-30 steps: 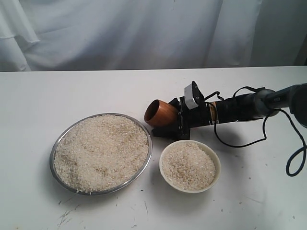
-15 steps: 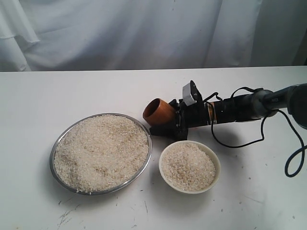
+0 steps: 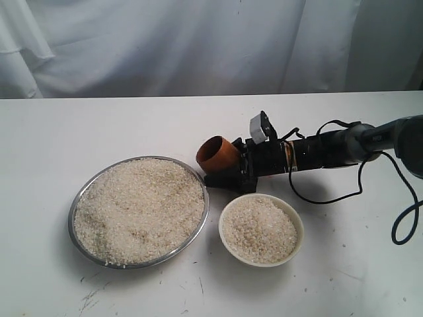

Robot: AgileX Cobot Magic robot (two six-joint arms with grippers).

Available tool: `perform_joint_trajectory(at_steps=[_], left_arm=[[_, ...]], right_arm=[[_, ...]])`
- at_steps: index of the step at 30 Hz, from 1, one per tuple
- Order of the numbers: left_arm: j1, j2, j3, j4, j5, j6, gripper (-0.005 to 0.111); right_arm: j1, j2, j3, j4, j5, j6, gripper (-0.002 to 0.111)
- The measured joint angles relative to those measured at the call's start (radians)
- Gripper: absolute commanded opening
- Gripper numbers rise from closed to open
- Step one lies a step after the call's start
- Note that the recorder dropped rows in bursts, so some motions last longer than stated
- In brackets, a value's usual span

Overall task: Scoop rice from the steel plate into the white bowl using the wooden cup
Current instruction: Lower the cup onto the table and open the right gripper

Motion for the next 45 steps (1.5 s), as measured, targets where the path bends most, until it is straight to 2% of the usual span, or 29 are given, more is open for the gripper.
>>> perform_joint_trajectory(at_steps=[13, 20, 45], left_arm=[[0.000, 0.000, 0.000, 0.000, 0.000, 0.000, 0.000], [0.000, 0.000, 0.000, 0.000, 0.000, 0.000, 0.000], [0.000, 0.000, 0.000, 0.000, 0.000, 0.000, 0.000]], right_arm=[[0.000, 0.000, 0.000, -0.038, 0.004, -0.021, 0.079], [0.000, 0.000, 0.000, -0.042, 0.004, -0.027, 0.086], [-0.032, -0.086, 0.000, -0.039, 0.004, 0.016, 0.088]])
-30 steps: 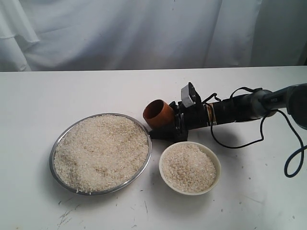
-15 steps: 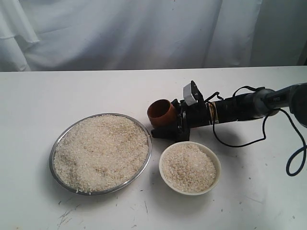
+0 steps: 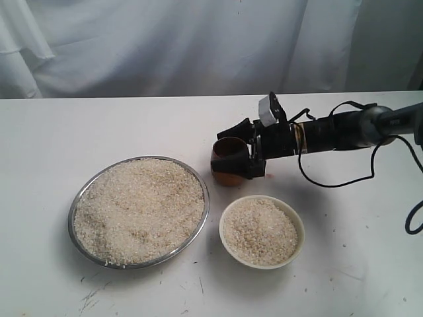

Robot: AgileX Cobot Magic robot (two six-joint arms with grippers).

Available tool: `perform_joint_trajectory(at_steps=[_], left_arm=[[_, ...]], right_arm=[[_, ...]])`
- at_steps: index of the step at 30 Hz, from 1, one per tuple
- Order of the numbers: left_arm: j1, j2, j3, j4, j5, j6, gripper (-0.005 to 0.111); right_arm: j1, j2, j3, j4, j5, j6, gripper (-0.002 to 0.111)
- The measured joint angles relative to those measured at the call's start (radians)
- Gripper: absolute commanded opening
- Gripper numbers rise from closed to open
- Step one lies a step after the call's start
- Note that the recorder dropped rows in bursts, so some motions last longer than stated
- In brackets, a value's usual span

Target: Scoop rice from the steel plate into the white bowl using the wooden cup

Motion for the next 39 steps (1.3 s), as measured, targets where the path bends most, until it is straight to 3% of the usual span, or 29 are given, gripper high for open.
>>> perform_joint_trajectory(at_steps=[10, 14, 18, 20, 24, 25, 39], left_arm=[[0.000, 0.000, 0.000, 0.000, 0.000, 0.000, 0.000], [0.000, 0.000, 0.000, 0.000, 0.000, 0.000, 0.000], [0.000, 0.000, 0.000, 0.000, 0.000, 0.000, 0.000], [0.000, 0.000, 0.000, 0.000, 0.000, 0.000, 0.000], [0.000, 0.000, 0.000, 0.000, 0.000, 0.000, 0.000], [0.000, 0.000, 0.000, 0.000, 0.000, 0.000, 0.000], [0.000, 0.000, 0.000, 0.000, 0.000, 0.000, 0.000]], right_arm=[[-0.012, -0.199, 0.000, -0.094, 0.000, 0.142, 0.087], [-0.012, -0.284, 0.000, -0.127, -0.002, 0.226, 0.079], [-0.012, -0.356, 0.000, -0.136, -0.002, 0.365, 0.060], [-0.012, -0.390, 0.000, -0.136, -0.002, 0.462, 0.045], [-0.012, -0.441, 0.000, -0.136, -0.002, 0.634, 0.004], [-0.012, -0.451, 0.000, -0.136, 0.004, 0.662, 0.000], [-0.012, -0.484, 0.000, -0.140, 0.422, 0.914, 0.000]])
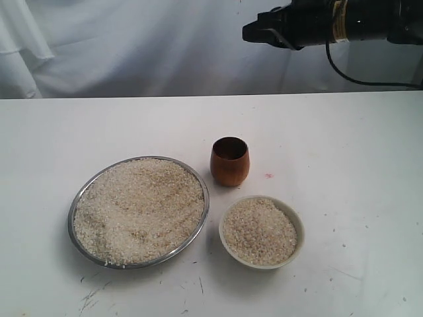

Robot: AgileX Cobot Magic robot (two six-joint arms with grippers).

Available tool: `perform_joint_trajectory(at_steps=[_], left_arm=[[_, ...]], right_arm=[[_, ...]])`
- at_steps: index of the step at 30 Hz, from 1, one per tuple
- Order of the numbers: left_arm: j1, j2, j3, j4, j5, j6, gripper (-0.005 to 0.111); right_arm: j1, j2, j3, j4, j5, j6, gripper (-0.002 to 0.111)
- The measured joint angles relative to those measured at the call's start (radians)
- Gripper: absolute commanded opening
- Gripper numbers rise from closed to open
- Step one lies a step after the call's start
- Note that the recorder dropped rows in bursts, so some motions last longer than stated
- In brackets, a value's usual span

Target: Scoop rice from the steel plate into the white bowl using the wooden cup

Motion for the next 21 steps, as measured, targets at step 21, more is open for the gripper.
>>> perform_joint_trajectory(at_steps=[21], left_arm=[[0.000, 0.000, 0.000, 0.000, 0.000, 0.000, 0.000]], right_arm=[[-0.055, -0.035, 0.200, 0.458, 0.288, -0.378, 0.000]])
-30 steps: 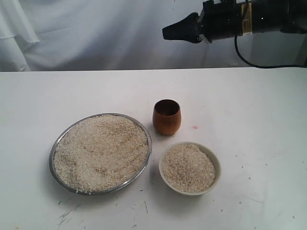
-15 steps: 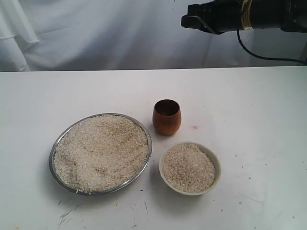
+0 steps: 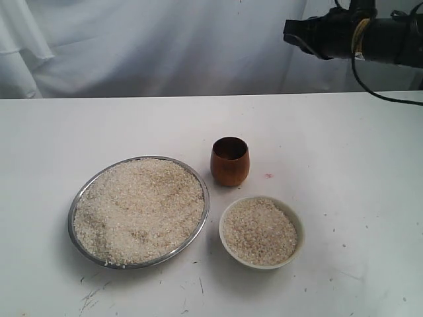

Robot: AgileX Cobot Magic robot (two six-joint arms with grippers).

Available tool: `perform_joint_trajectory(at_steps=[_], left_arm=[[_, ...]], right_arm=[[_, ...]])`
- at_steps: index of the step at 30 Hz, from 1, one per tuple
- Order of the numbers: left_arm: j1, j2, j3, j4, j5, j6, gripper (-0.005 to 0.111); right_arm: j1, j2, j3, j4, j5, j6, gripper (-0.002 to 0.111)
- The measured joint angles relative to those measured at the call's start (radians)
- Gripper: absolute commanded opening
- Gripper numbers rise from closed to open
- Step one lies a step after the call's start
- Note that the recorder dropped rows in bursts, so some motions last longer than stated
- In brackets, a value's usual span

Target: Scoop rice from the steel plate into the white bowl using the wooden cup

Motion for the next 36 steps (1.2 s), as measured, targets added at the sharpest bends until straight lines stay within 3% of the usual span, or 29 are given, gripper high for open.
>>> perform_joint_trajectory(at_steps=[6, 9, 22, 29, 36], left_arm=[[0.000, 0.000, 0.000, 0.000, 0.000, 0.000, 0.000], [0.000, 0.000, 0.000, 0.000, 0.000, 0.000, 0.000], [0.000, 0.000, 0.000, 0.000, 0.000, 0.000, 0.000], [0.000, 0.000, 0.000, 0.000, 0.000, -0.002, 0.000], [0.000, 0.000, 0.000, 0.000, 0.000, -0.002, 0.000]], right_arm=[[0.000, -0.083, 0.181, 0.668, 0.159, -0.694, 0.000], [-0.002, -0.126, 0.245, 0.817, 0.236, -0.879, 0.000], [0.000, -0.385, 0.410, 0.838, 0.329, -0.945, 0.000], [-0.011, -0.559, 0.585, 1.062, 0.329, -1.101, 0.000], [-0.027, -0.725, 0.699, 1.111, 0.331, -1.148, 0.000]])
